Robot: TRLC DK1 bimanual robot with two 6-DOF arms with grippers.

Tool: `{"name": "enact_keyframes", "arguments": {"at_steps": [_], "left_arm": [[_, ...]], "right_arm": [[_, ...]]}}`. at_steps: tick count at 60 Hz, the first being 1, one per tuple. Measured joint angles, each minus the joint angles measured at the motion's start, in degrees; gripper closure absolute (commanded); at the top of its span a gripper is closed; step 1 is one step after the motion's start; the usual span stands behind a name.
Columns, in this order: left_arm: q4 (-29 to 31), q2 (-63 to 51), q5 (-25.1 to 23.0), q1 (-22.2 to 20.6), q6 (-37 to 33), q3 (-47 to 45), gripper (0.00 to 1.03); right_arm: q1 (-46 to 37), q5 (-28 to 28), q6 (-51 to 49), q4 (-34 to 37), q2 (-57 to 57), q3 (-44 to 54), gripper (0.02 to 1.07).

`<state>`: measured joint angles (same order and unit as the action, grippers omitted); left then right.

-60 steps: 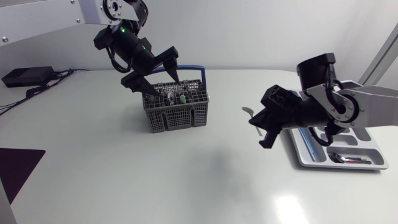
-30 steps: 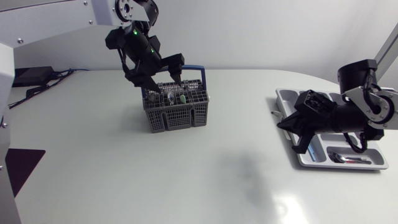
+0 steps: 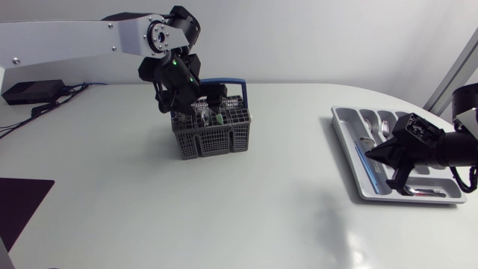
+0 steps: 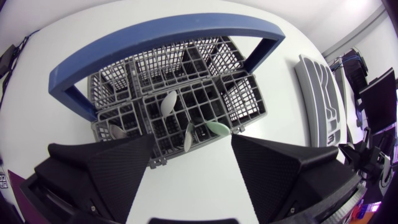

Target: Unload the cutlery basket into the drawer organizer.

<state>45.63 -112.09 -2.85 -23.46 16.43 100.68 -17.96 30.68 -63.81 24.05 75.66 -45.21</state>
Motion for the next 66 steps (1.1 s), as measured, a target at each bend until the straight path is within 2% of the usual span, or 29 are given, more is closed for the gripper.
{"name": "enact_keyframes", "arguments": {"at_steps": [10,17,31,39,53,66], "left_arm": [[-1.40,0.63,0.94,-0.07,-1.20,-1.03,0.18],[-2.29,1.18,1.90,-0.07,-1.95,-2.84,0.26],[-3.61,2.99,1.90,-0.09,-3.23,-5.38,0.27],[-4.24,3.98,1.90,-0.09,-3.63,-5.62,0.34],[-5.40,4.17,1.90,-0.15,-4.48,-6.29,0.37],[-5.73,4.22,1.90,-0.72,-4.50,-7.74,0.37]], "right_arm": [[-4.74,1.73,-3.28,1.99,0.00,-0.70,1.01],[-7.50,2.58,-5.44,3.43,0.07,-1.77,1.01],[-13.68,4.04,-9.94,4.98,2.45,-5.20,1.01],[-16.87,4.09,-13.60,5.53,4.70,-7.32,1.01],[-21.64,3.87,-21.49,6.29,12.07,-13.33,1.01],[-24.26,0.98,-29.33,7.67,17.99,-15.08,1.01]]}}
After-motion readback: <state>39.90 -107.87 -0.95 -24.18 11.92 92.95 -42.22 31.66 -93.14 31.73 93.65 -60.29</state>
